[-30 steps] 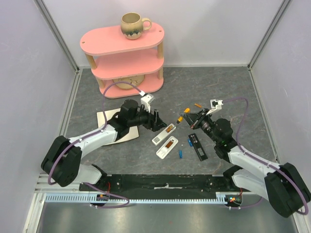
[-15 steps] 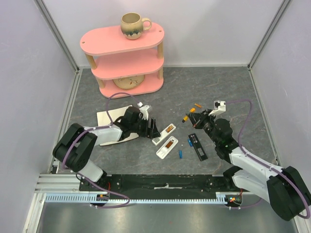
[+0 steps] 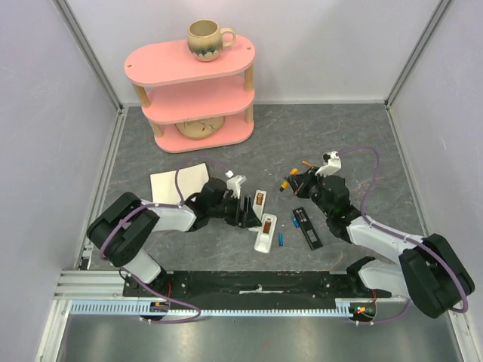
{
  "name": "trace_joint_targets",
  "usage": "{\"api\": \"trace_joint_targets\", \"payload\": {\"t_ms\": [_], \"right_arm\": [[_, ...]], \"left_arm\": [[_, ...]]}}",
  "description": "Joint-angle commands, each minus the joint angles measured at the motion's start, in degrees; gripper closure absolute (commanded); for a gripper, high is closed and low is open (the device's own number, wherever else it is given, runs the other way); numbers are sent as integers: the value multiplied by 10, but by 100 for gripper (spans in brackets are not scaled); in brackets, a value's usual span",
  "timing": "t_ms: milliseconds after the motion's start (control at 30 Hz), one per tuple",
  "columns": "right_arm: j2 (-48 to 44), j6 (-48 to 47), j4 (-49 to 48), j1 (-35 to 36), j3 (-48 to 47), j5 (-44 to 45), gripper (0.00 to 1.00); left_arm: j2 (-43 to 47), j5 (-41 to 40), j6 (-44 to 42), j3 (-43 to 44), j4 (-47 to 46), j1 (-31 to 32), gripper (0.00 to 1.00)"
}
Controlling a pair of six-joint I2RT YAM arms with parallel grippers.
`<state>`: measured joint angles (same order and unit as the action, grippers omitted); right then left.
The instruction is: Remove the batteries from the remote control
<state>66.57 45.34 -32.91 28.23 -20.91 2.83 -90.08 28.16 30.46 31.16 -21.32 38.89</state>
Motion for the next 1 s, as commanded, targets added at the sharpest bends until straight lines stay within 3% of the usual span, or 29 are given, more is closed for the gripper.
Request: {"api": "trace_joint_targets", "payload": {"t_ms": [0, 200, 367, 467, 633, 733, 833, 967], "right_arm": [[32, -14, -20, 0, -43, -8, 100], [75, -19, -55, 0, -56, -55, 100], [109, -38, -69, 16, -80, -71, 100], [127, -53, -66, 31, -98, -55, 100], [167, -81, -52, 53, -130, -10, 100], [189, -89, -44, 59, -149, 9, 100], [210, -100, -38, 65, -162, 18, 100], [220, -109, -37, 71, -166, 45, 100]], "left_arm": [[-46, 4, 57, 6, -55, 53, 28], [-78, -2, 62, 36, -82, 77, 29], [-16, -20, 43, 15, -58, 51, 30], [16, -43, 17, 14, -4, 30, 36], [28, -51, 8, 10, 28, -11, 73], [13, -48, 6, 17, 33, -26, 88], [-6, -49, 3, 28, 32, -30, 98], [-25, -58, -1, 41, 35, -32, 98]]}}
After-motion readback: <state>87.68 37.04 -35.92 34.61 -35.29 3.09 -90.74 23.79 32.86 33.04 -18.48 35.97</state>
